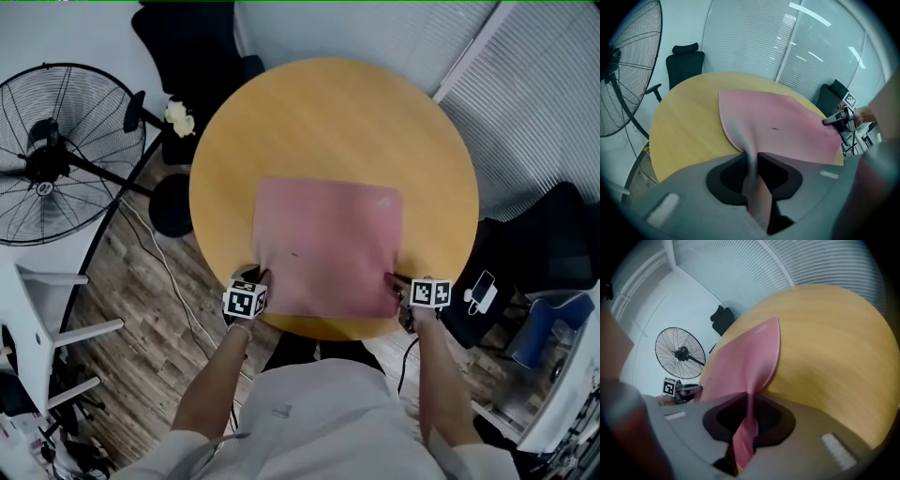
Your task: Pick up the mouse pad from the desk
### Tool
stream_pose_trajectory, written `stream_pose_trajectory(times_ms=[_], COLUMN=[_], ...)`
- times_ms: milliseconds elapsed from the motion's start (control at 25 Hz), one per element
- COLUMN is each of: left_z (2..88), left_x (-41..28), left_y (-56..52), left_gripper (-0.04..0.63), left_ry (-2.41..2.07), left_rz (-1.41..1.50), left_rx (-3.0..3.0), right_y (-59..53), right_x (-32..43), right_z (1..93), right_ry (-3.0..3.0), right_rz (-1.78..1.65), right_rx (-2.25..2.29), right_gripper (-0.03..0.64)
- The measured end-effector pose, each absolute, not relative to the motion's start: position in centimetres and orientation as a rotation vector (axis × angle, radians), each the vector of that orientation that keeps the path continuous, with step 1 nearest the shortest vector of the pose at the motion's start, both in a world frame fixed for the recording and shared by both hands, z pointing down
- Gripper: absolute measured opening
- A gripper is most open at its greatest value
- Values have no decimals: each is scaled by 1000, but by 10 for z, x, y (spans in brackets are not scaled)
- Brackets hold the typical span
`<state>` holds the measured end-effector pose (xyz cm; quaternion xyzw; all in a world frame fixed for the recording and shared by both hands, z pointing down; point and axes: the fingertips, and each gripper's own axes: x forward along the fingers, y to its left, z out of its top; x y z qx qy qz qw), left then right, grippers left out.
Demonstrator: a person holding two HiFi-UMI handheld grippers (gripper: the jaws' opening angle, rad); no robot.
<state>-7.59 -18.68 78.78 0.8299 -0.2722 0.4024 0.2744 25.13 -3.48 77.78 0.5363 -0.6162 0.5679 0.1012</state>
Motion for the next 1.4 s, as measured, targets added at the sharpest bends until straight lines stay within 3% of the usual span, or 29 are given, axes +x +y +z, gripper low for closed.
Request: stream_pose_trajectory(times_ms=[1400], left_z=[680], left_x=[-55], left_y=[-209], left_gripper=[67], left_ry=[-737], left_rz=[797], left_rx=[2423], right_y=[-64], right_x=[241], right_z=[675], right_ry=[-2116], right_rz=[1438], right_rx=[1659], right_gripper=[37])
